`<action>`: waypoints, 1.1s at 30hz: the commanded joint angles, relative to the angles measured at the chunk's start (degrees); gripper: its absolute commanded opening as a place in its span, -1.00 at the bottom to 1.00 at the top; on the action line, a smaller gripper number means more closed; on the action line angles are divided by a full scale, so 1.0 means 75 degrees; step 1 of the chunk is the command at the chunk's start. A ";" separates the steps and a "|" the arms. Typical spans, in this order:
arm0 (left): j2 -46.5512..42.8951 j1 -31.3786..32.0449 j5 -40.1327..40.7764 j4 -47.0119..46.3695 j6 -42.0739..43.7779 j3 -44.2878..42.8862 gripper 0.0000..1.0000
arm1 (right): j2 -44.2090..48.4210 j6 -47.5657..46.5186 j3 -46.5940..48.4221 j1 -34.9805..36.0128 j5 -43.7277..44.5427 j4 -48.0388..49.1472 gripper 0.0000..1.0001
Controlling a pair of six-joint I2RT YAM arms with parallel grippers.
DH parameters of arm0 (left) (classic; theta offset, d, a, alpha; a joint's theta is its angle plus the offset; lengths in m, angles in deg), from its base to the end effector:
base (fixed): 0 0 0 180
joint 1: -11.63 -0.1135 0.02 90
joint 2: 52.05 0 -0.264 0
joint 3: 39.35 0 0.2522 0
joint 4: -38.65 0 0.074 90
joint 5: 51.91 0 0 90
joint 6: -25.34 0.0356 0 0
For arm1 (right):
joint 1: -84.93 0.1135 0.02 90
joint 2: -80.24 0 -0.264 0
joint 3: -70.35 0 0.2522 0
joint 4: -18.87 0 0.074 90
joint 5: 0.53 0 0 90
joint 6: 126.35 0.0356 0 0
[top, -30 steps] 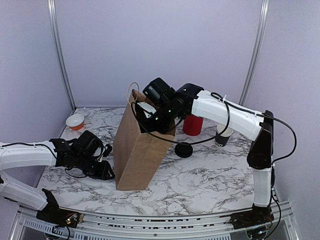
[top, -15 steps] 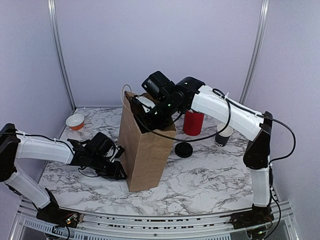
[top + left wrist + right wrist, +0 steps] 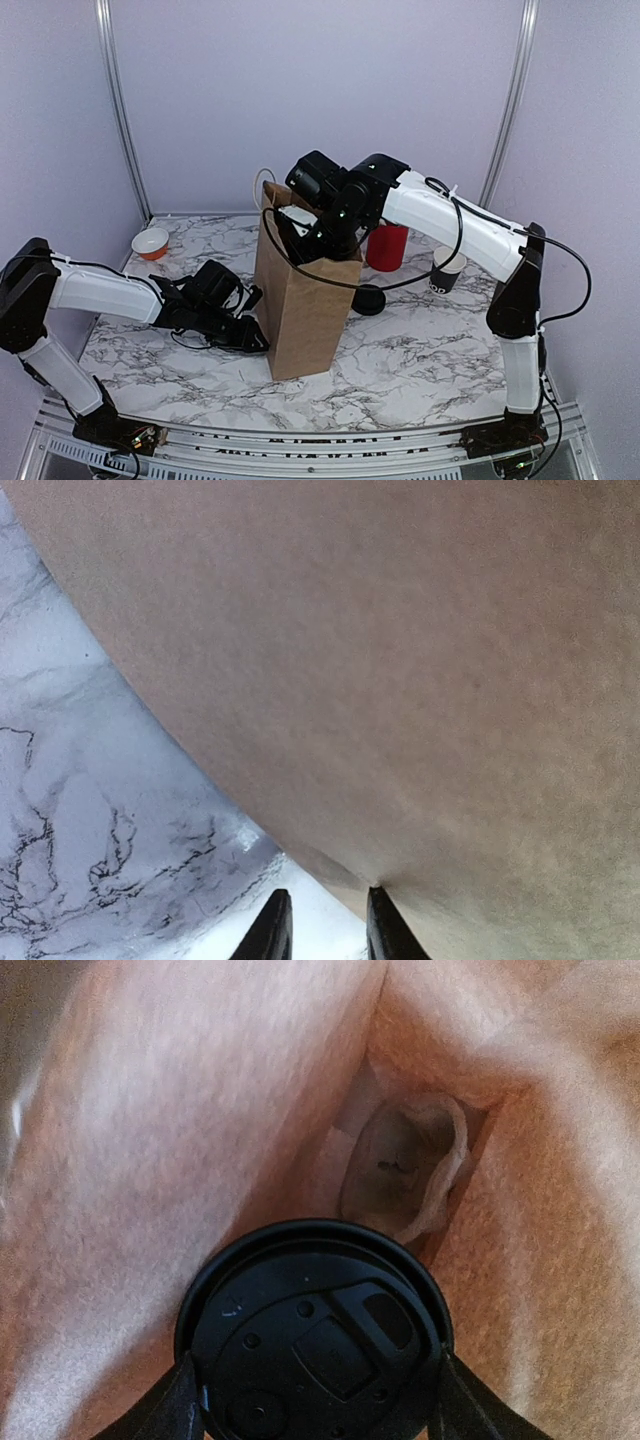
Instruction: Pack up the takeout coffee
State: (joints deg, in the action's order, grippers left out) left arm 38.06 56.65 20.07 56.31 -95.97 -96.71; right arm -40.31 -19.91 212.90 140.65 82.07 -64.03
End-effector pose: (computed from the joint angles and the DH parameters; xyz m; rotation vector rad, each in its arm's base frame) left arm 0.2052 -0.2209 0.1580 0.4643 2.6008 -0.9155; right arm 0.2447 0.3671 0.3398 -0.9680 2.5752 0.5642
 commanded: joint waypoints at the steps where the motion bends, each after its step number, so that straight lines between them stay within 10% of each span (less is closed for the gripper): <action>1: 0.0047 0.0033 -0.0105 -0.0249 -0.0008 -0.0135 -0.49 | -0.0098 -0.0099 0.0133 0.0083 0.0091 -0.0394 0.22; 33: -0.0043 0.0033 -0.0187 -0.0390 0.0041 -0.0012 -0.49 | -0.0368 0.0007 -0.1048 0.0502 0.0498 0.0176 0.23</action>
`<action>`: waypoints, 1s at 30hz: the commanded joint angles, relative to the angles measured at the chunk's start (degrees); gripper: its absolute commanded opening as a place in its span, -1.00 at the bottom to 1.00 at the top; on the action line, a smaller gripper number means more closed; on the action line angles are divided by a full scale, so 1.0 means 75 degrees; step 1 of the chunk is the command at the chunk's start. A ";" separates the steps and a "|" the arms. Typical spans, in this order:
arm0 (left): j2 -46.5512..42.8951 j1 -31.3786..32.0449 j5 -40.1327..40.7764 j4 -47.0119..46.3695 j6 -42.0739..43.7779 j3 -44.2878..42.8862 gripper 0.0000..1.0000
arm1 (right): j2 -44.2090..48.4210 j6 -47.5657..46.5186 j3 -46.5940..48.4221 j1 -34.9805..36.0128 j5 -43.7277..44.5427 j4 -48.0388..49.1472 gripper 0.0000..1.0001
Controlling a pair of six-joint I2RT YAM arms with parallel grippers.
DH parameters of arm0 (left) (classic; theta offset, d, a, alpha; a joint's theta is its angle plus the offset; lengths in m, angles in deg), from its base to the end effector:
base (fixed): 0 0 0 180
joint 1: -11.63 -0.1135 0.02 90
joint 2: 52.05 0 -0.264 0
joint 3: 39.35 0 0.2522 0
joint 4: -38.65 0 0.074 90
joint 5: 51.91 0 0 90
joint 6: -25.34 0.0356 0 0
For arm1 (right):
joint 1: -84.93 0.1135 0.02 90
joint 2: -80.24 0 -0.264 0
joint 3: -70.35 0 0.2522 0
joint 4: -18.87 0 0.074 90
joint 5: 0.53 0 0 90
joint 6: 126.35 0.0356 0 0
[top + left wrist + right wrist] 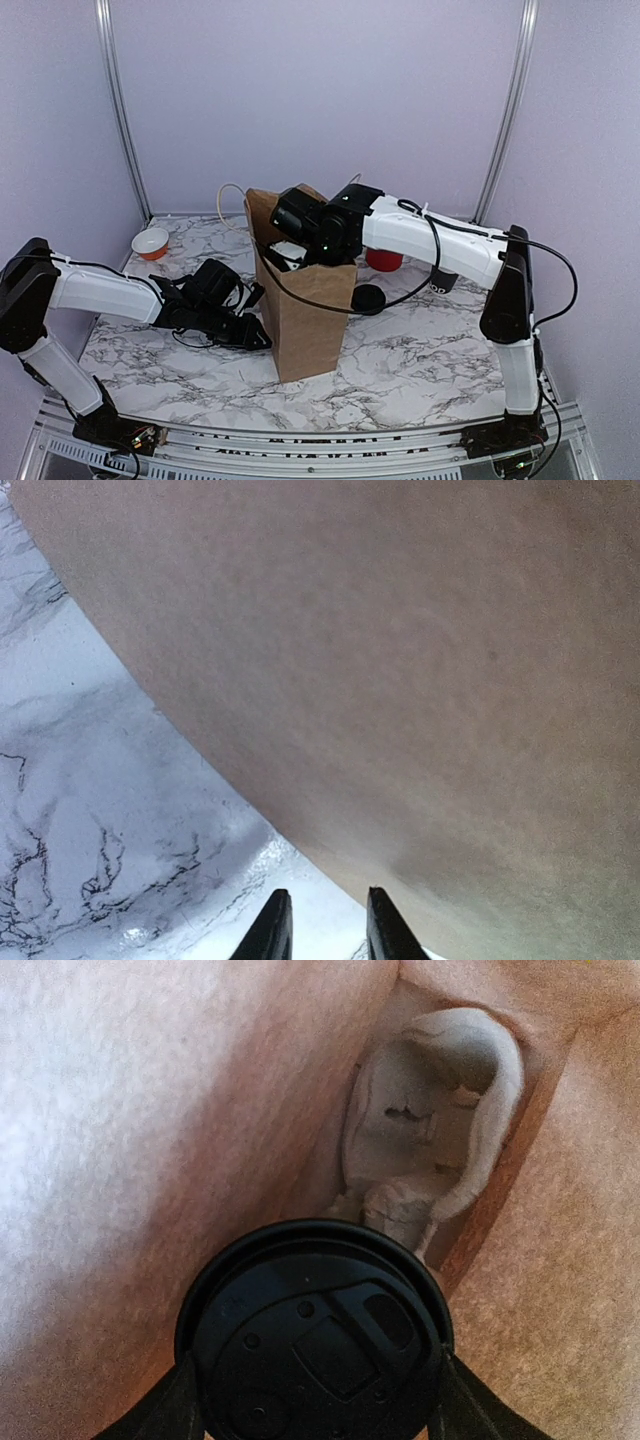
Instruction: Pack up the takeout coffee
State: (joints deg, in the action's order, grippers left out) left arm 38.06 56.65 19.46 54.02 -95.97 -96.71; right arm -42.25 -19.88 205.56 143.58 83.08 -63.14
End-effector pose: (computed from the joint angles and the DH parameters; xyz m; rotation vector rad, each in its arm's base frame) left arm 0.2072 -0.2235 0.1609 0.4721 2.5608 -0.9497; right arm 0.2289 0.3834 0.2894 -1.0669 2.6845 0.4496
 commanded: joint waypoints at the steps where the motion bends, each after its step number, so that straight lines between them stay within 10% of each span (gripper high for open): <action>1: -0.0043 0.0033 -0.0100 -0.0082 0.0045 -0.0009 -0.49 | -0.0119 -0.0011 -0.0112 0.0122 0.0427 0.0053 0.23; 30: -0.0038 0.0036 -0.0059 0.0148 0.0162 -0.0120 -0.49 | -0.0299 0.0003 -0.0814 0.0312 0.0717 0.0336 0.27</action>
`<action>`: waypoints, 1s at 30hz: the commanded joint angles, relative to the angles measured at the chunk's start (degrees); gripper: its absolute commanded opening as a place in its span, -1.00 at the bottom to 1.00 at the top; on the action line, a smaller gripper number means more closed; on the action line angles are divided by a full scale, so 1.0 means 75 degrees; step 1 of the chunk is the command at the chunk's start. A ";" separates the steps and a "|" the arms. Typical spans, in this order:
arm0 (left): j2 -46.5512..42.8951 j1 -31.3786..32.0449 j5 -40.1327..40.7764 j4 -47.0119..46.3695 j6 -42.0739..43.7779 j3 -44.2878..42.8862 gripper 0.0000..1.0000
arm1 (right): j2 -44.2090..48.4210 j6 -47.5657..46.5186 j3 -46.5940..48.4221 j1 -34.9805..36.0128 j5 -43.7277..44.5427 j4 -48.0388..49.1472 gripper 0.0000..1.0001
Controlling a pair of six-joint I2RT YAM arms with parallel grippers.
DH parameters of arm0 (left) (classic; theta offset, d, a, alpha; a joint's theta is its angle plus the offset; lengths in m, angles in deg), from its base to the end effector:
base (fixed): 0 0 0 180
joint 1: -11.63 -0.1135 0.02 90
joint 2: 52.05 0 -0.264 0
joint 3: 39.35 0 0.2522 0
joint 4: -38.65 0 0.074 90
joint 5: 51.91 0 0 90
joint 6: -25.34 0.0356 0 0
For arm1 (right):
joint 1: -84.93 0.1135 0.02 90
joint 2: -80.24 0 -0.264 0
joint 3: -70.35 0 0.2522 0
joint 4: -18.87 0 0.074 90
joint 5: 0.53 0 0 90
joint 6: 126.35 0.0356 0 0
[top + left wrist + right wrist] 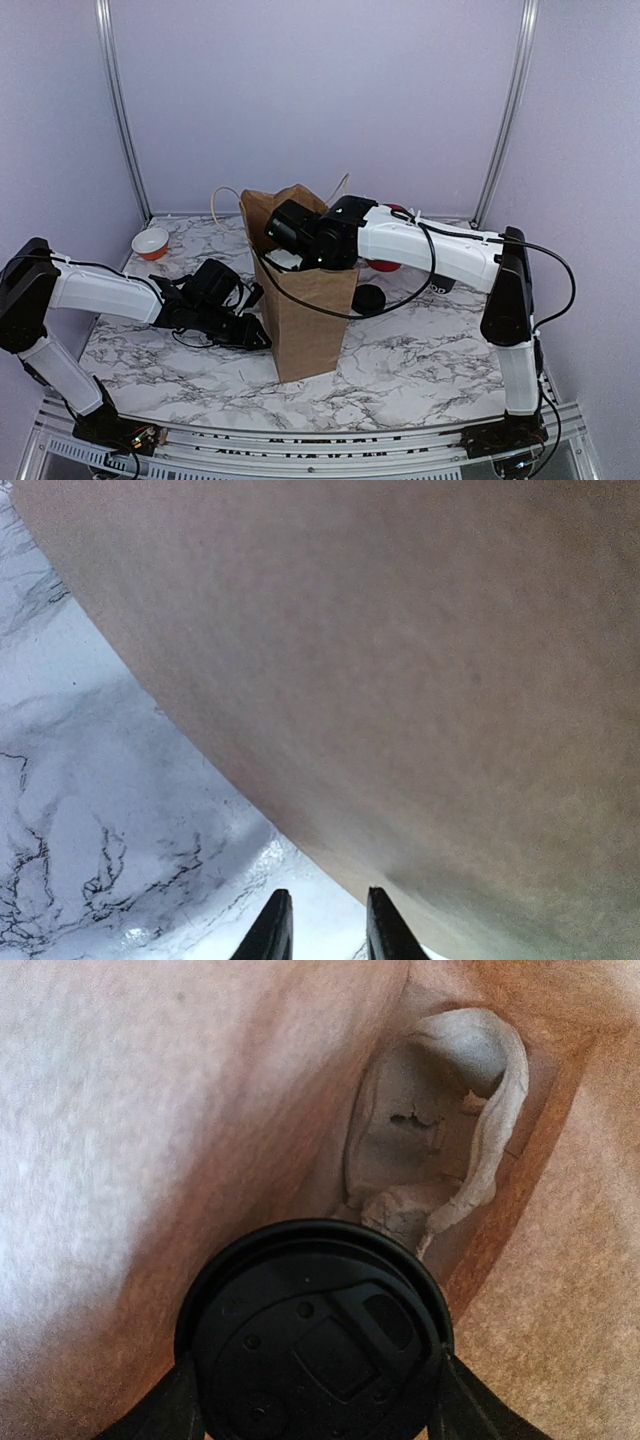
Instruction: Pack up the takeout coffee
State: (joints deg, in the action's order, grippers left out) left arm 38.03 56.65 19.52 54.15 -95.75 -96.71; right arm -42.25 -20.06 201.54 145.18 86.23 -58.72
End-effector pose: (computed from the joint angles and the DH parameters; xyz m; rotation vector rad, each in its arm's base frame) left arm 0.2071 -0.2233 0.1608 0.4762 2.5607 -0.9462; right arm 0.2218 0.3922 0.2721 -1.0847 2.6472 0.3937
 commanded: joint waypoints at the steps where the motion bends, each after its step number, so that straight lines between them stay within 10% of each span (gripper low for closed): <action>1: -0.0029 0.0034 -0.0057 0.0146 0.0134 -0.0118 -0.49 | -0.0288 0.0029 -0.0246 0.0110 0.0309 -0.0254 0.28; 30: -0.0306 0.0033 0.0190 0.0411 0.0164 -0.0166 -0.49 | -0.0210 -0.0016 0.0871 0.0111 0.0667 -0.0813 0.38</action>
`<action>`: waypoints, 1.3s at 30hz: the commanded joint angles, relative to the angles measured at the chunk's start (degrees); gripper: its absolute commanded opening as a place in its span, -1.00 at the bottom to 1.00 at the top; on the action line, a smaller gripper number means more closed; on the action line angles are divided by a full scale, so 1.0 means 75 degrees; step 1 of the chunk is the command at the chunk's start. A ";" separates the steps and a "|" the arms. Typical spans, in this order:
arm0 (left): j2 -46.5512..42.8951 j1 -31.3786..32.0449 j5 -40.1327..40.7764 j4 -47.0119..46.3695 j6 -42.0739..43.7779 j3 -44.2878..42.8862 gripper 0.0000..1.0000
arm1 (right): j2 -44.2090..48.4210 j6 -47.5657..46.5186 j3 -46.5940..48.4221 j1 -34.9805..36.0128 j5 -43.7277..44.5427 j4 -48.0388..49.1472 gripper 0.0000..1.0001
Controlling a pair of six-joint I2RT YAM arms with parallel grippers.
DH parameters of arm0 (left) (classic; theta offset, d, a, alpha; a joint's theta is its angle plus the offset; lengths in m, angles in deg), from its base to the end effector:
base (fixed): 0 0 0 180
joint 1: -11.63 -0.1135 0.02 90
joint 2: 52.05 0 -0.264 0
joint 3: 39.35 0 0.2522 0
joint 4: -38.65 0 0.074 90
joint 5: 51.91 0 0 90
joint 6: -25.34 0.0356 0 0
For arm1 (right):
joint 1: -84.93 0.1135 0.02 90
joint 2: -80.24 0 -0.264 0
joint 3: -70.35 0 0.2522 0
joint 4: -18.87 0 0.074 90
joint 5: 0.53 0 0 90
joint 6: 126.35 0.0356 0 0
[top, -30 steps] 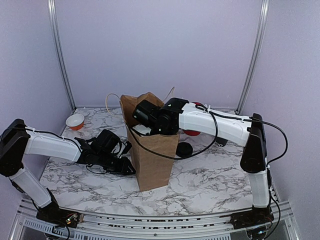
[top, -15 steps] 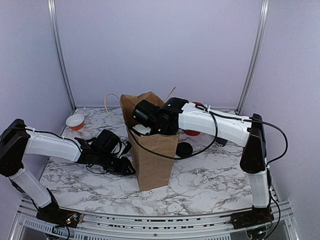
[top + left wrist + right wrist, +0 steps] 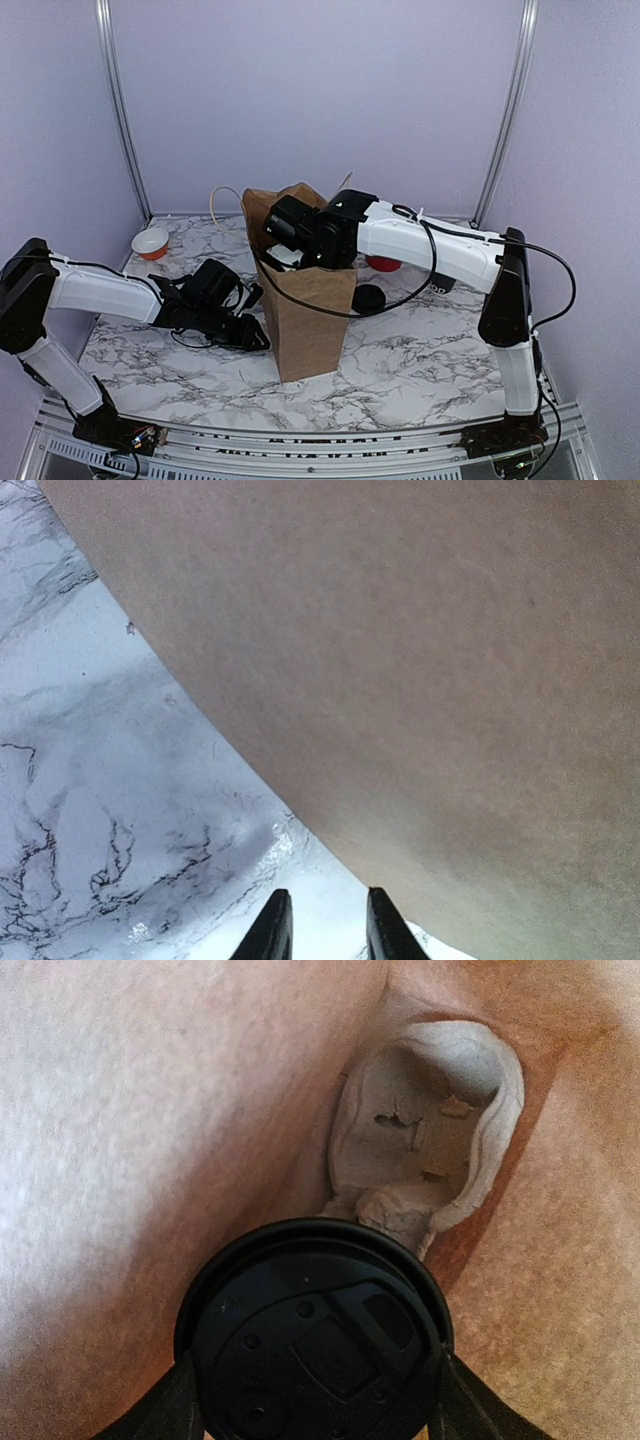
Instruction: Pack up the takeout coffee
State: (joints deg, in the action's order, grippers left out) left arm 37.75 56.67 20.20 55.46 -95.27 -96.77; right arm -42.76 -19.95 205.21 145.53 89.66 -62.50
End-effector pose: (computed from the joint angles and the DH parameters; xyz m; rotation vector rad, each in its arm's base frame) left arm 0.2061 -0.2218 0.1608 0.4799 2.5725 -0.9208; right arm 0.2205 0.3911 0.2841 -1.0687 2.6342 0.3162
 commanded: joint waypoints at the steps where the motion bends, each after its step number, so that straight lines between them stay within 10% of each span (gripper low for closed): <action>1: -0.0275 0.0030 0.0100 0.0248 0.0110 -0.0167 -0.49 | -0.0154 -0.0029 0.0423 0.0065 0.0201 -0.0337 0.39; 39: -0.0775 -0.0119 0.0337 0.0906 0.0431 -0.0577 -0.43 | 0.0195 -0.0113 0.2109 0.0065 0.0822 -0.0867 0.84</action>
State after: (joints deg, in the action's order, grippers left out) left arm 33.99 56.19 22.15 59.53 -93.61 -99.11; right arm -44.37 -20.19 217.41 145.53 93.94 -69.06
